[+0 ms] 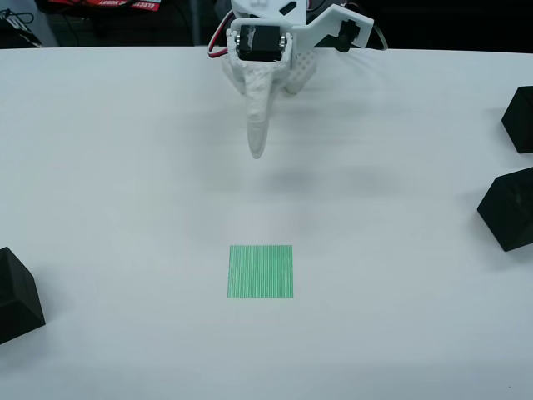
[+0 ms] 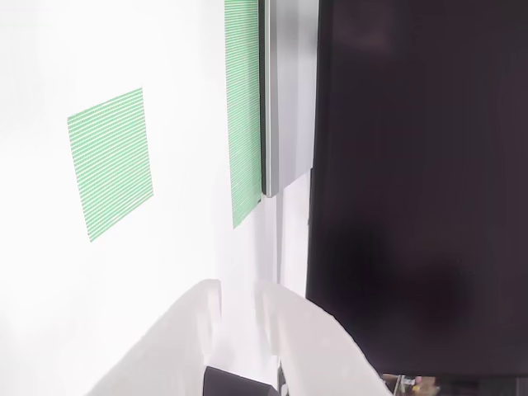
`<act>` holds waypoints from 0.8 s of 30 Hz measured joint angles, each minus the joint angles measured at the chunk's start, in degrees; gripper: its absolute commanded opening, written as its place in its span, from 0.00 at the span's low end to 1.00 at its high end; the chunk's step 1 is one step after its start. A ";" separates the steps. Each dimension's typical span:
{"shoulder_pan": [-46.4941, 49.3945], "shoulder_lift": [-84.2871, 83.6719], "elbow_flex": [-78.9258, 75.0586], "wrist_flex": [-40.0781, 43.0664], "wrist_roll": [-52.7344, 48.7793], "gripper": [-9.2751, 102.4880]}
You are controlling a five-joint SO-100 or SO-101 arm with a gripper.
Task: Stack 3 Blocks on the chosen place.
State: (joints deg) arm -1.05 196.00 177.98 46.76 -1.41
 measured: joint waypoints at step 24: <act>-30.85 -24.52 -26.63 1.23 -0.09 0.08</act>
State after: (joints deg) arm -31.90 171.47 151.35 47.99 -1.49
